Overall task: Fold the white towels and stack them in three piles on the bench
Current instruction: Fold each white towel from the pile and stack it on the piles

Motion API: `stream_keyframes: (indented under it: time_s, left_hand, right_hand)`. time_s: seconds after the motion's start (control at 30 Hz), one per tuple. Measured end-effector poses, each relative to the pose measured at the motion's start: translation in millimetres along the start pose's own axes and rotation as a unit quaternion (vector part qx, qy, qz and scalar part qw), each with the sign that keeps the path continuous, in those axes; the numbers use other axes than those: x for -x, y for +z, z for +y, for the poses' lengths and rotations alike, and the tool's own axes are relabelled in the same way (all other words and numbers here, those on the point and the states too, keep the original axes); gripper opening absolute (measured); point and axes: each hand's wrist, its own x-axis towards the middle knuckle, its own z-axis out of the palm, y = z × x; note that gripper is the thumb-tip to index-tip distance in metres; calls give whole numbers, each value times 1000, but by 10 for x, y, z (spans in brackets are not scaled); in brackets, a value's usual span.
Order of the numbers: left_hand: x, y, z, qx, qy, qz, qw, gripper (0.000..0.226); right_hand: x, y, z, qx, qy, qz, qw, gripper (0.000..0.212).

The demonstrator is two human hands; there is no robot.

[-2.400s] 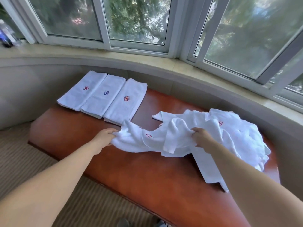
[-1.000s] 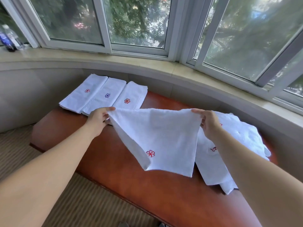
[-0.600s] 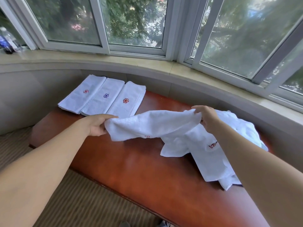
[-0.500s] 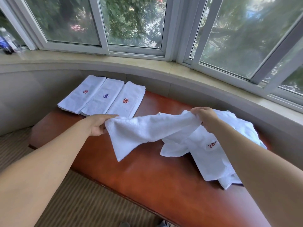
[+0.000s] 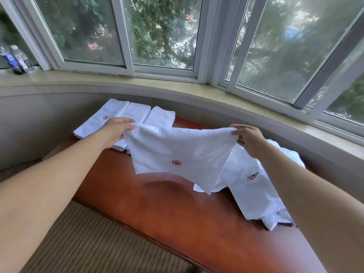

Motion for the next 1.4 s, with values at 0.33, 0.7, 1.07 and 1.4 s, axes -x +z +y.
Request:
stream_keyframes:
  time_s: [0.33,0.7,1.07,1.4]
  left_hand:
    - [129,-97,-71,-152,115,61,980,36]
    - [384,-263,-465,-327,116,5,938,11]
    - [353,-369,-306,-330,-81,-213,916,16]
    - [-242,264,-1114,-175,-55,-32,983,77]
  right_hand:
    - [413,135,4,321,-175,162,917,33]
    - [835,19,359,373,-134,156,905,17]
    - [987,-92,437,330,65,45,941,17]
    - [87,602,1024,234,59,17,970,71]
